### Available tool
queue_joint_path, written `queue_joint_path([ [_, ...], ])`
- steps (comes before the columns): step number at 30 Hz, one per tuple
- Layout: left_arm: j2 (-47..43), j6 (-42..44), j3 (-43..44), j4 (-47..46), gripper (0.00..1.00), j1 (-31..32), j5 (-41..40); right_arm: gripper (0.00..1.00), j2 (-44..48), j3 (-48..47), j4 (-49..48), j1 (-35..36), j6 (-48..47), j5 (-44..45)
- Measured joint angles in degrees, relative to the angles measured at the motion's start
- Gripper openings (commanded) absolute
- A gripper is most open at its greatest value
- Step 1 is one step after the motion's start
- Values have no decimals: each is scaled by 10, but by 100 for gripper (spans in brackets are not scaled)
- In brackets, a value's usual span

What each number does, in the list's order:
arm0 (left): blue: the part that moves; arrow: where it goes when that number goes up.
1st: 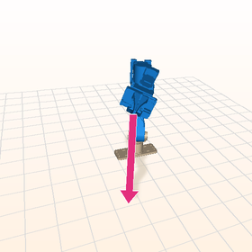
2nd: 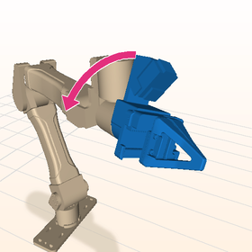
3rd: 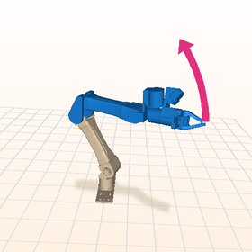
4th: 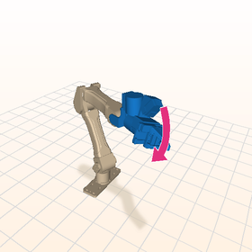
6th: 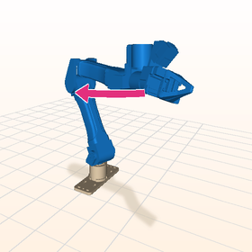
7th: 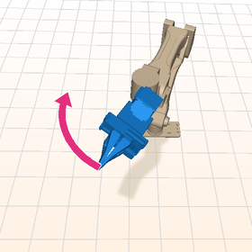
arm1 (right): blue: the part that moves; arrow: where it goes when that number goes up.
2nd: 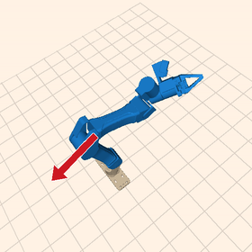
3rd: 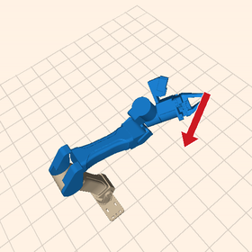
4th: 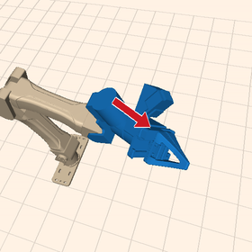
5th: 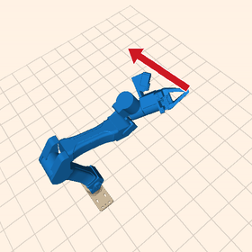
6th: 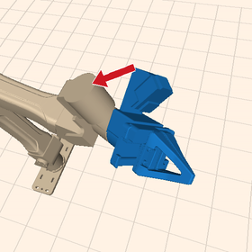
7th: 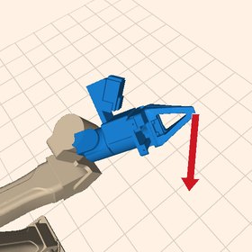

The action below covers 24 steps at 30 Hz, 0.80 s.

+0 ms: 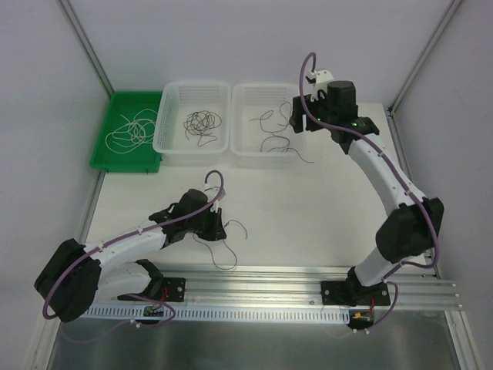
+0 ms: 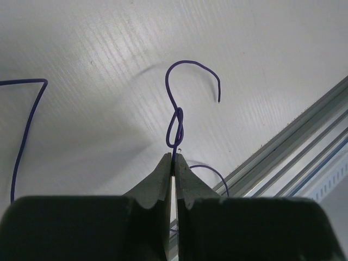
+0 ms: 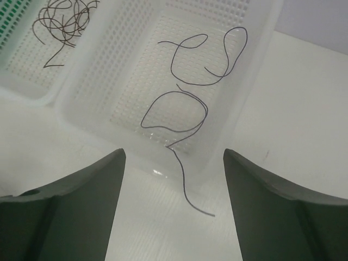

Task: Untangle the cables
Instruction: Place the cable in the bin.

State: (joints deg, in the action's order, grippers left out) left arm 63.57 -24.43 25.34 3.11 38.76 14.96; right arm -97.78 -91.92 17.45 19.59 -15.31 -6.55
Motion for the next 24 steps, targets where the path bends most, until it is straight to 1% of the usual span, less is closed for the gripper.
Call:
queue_joint_path([
  [2,-2,-1,0,-2,0,3,1,76,64,30,6,-9,-17,-17],
  [4,-3,-1,0,-5,0,6,2,75,108,58,17,-19,-38,-40],
  [7,-4,-2,0,-7,0,7,5,74,122,92,44,-33,-70,-69],
  [13,-6,-3,0,-9,0,11,11,72,47,144,78,-63,-106,-81],
  [16,-6,-3,0,-9,0,14,11,70,5,148,76,-69,-116,-85],
  [20,-6,-3,0,-9,0,14,11,67,-29,147,68,-69,-130,-94],
  [22,-6,-3,0,-9,0,14,11,63,-42,143,65,-69,-136,-101],
  [24,-4,-3,0,-10,0,14,11,54,-52,137,64,-69,-140,-109],
])
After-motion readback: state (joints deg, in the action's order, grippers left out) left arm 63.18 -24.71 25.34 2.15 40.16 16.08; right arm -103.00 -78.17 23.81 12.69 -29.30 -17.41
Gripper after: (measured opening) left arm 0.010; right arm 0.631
